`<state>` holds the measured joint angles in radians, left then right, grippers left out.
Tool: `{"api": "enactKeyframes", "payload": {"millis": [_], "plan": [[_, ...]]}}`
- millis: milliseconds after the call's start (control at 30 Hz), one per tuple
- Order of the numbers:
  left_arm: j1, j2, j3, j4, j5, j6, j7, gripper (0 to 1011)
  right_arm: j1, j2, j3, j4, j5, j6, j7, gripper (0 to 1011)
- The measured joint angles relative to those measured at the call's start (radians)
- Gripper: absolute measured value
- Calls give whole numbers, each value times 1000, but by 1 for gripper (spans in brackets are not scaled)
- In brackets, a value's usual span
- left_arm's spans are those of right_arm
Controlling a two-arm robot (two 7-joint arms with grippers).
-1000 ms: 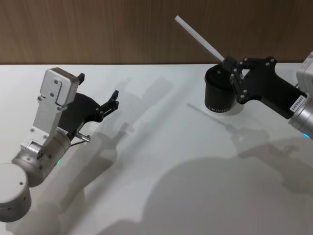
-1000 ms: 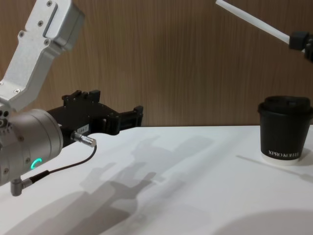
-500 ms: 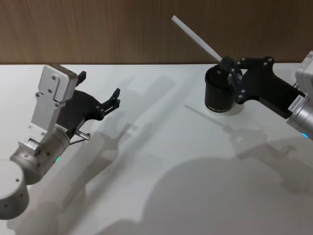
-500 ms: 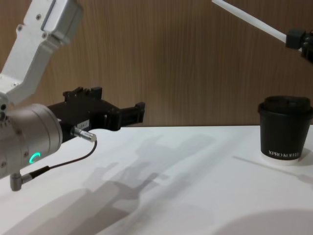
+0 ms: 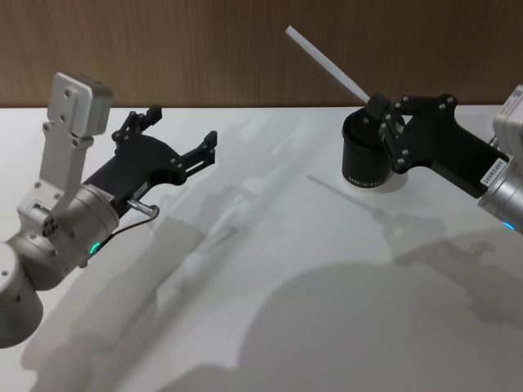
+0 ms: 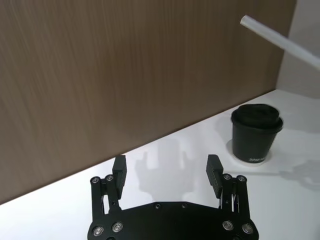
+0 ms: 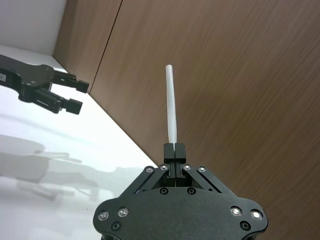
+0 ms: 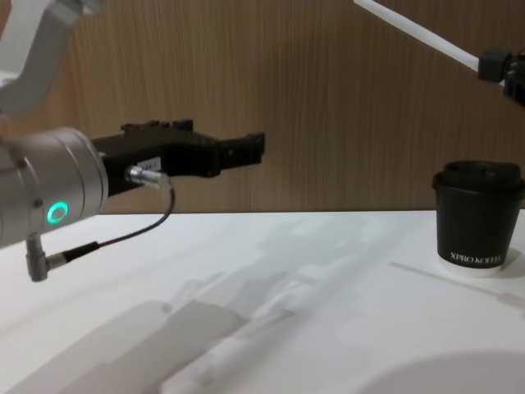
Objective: Pick up the straw with one hand, pass it to the other hand, and insert it into the cup.
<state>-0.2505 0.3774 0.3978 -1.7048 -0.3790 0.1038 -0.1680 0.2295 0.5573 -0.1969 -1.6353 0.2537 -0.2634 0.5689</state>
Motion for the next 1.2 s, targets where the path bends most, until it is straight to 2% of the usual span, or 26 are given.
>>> {"api": "enactKeyframes", "payload": {"millis": [67, 300, 333, 367, 633, 833, 1200], "plan": [[-3, -1, -5, -5, -20, 13, -15, 1002, 0, 0, 0, 0, 0, 0, 0, 7], [-17, -11, -26, -27, -139, 86, -96, 1002, 1, 0, -1, 0, 1, 0, 1, 8], [-17, -11, -26, -27, -139, 86, -96, 1002, 1, 0, -1, 0, 1, 0, 1, 8], [-21, -12, -29, -30, -165, 103, -113, 1003, 1, 0, -1, 0, 1, 0, 1, 7], [-46, -22, -36, -35, -280, 180, -193, 1003, 1, 0, -1, 0, 1, 0, 1, 7], [-67, -38, -34, -25, -353, 223, -241, 1003, 1, 0, -1, 0, 1, 0, 1, 7], [-103, -82, -27, 17, -445, 258, -290, 1003, 1, 0, -1, 0, 1, 0, 1, 7]]}}
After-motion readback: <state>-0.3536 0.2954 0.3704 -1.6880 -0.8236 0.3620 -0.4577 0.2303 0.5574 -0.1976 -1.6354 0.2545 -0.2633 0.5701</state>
